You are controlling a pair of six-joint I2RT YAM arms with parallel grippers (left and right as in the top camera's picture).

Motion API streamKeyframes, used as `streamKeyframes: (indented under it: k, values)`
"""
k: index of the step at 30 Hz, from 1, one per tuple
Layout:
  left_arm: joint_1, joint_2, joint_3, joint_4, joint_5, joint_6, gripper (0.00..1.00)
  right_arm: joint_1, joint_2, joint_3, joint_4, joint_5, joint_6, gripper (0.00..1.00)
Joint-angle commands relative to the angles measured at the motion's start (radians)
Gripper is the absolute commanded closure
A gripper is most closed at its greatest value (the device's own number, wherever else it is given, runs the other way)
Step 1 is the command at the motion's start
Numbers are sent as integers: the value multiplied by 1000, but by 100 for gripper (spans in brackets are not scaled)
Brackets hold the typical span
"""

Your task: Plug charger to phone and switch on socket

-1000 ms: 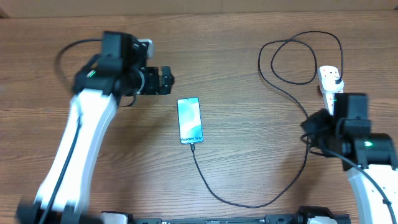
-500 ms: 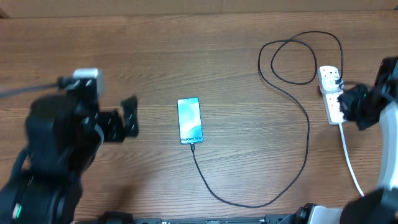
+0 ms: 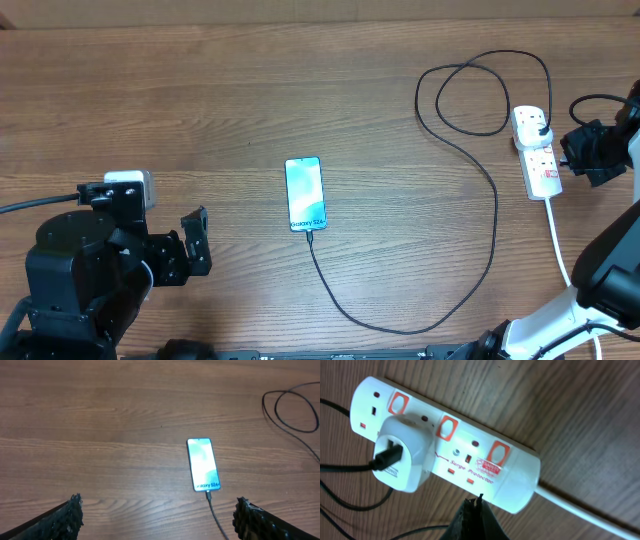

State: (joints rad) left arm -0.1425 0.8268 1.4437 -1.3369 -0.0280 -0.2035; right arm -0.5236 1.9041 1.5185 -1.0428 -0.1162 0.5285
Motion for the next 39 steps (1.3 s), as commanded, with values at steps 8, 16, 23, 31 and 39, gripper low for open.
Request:
streamKeyframes:
  k: [8,16,23,31,39]
  values:
    - [-1,-8,3,-6,-13,-6,0,-5,115,35,100,-63,-37,96]
    - [-1,-114,2,-6,-13,-6,1,-4,126,35,171,-111,-20,96]
    - [-1,-248,2,-6,-13,-6,0,-4,153,35,210,-133,16,96]
    - [-1,-328,2,-51,-13,-6,0,-4,184,35,235,-133,18,96]
    - [-1,-331,2,-176,-13,-6,0,-5,184,36,249,-133,22,96]
